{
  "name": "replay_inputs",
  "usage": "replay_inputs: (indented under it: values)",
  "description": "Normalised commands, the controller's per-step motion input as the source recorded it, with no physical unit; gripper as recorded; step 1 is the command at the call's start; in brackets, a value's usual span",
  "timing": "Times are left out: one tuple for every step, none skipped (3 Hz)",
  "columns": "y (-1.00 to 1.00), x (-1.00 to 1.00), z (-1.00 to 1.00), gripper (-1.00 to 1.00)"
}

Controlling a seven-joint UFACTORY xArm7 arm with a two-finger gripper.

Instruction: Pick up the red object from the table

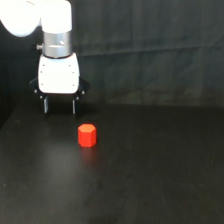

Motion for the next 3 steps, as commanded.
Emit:
replay_inputs:
  values:
    - [-0.43,0.73,0.08,1.00]
    - [-0.50,0.62,0.24,1.00]
    - [-0.64,0.62,0.18,1.00]
